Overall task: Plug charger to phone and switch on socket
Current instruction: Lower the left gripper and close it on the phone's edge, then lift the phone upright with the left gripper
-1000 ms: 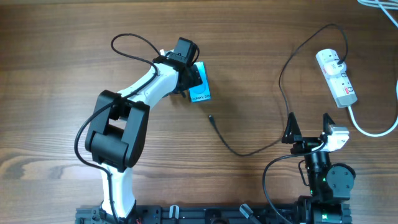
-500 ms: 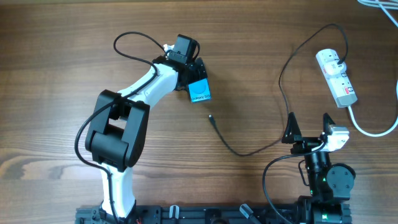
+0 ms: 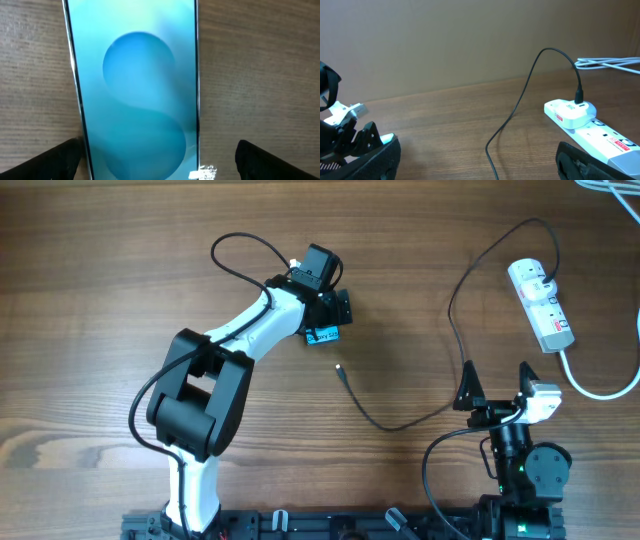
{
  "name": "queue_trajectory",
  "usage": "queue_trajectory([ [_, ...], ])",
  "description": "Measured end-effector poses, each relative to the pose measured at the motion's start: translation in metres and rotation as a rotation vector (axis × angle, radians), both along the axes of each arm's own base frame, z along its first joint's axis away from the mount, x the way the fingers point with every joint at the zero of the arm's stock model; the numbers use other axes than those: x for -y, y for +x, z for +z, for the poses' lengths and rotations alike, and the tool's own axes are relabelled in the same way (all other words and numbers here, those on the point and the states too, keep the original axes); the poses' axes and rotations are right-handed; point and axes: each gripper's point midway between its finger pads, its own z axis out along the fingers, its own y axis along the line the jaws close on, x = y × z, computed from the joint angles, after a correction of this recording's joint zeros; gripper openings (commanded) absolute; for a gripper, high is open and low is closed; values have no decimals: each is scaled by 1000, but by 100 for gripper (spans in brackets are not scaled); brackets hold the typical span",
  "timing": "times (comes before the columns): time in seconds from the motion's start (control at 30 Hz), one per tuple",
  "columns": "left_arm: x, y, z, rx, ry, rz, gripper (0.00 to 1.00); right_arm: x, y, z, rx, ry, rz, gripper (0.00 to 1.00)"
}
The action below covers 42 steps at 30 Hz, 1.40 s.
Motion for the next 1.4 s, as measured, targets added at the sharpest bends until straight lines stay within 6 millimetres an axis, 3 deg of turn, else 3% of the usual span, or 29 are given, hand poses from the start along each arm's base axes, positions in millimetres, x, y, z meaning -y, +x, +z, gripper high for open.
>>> queue_trajectory([
  [0.23,-17,-14,5,-135,49,-23,99,0,0,0,0,0,0,100],
  [0.37,-22,6,39,-121,47,-15,99,0,0,0,0,0,0,100],
  [0.47,-23,9,47,-112,60,-23,100,0,0,0,0,0,0,100],
  [0.6,-18,3,36,-132,95,-46,100,0,0,0,0,0,0,100],
  [0.8,-11,9,-4,-134,148,-58,100,0,0,0,0,0,0,100],
  [0.87,-11,14,-5,-114,150,-48,99,0,0,0,0,0,0,100],
  [1.0,-12,15,-6,-114,154,-28,89,0,0,0,0,0,0,100],
  [1.1,-20,2,-8,-170,179,-7,81,0,0,0,0,0,0,99],
  [1.2,-27,-12,-10,-230,203,17,80,0,0,0,0,0,0,100],
  [1.27,-31,-22,-10,-274,216,31,84,0,0,0,0,0,0,99],
  [1.33,-36,-32,-9,-318,234,44,97,0,0,0,0,0,0,100],
  [1.4,-36,-34,-9,-325,235,49,100,0,0,0,0,0,0,100],
])
